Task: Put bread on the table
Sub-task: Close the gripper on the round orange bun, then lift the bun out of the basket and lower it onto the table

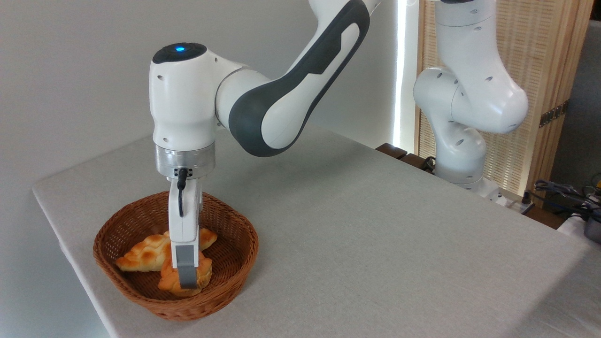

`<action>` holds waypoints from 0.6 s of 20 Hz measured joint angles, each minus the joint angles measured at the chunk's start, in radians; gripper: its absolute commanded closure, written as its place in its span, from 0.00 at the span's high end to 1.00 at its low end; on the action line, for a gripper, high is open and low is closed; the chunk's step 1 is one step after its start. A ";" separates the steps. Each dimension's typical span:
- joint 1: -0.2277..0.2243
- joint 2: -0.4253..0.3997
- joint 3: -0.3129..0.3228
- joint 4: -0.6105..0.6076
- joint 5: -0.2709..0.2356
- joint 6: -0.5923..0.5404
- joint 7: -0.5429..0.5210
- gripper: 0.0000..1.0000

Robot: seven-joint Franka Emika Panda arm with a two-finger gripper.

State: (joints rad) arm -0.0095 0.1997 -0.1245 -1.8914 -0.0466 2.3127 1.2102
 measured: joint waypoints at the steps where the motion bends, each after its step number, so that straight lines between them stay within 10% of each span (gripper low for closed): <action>1: 0.000 0.000 0.000 0.000 0.000 0.000 0.002 0.25; 12: 0.002 -0.030 0.009 0.001 -0.001 -0.006 -0.003 0.25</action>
State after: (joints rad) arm -0.0072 0.1698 -0.1158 -1.8903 -0.0474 2.3071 1.2067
